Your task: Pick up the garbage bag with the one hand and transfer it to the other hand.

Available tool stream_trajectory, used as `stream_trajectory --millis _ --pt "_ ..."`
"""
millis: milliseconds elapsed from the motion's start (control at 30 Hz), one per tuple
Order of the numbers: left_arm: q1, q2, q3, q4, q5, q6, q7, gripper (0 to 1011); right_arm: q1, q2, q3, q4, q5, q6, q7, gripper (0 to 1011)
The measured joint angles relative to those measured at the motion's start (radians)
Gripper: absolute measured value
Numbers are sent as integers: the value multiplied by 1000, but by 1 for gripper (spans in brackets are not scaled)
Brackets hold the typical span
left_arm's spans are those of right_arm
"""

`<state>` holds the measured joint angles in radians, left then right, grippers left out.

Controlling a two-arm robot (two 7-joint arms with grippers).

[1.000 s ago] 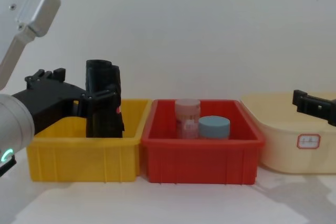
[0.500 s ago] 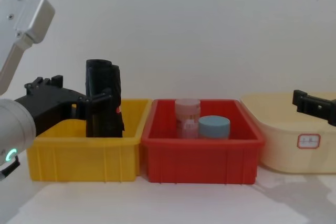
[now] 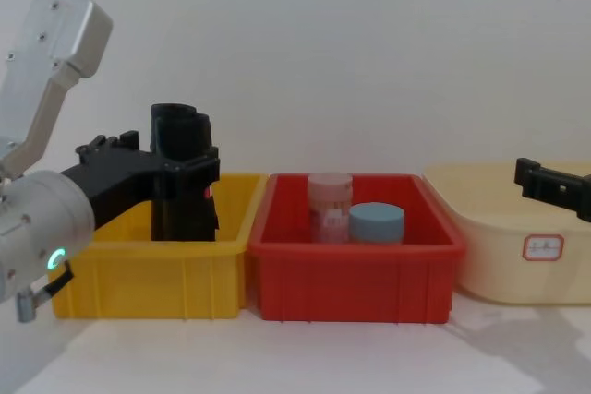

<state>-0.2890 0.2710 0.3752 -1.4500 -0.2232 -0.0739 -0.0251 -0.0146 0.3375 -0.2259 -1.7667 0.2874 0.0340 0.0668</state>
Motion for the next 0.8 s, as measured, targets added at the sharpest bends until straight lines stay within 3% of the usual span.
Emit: stream_trajectory --millis 400,800 --pt "-70 -43 0 119 -21 -55 -58 968 0 0 0 0 0 0 0 1000" --pt "-103 -68 -10 186 -27 -89 -83 657 0 0 0 0 0 0 0 999"
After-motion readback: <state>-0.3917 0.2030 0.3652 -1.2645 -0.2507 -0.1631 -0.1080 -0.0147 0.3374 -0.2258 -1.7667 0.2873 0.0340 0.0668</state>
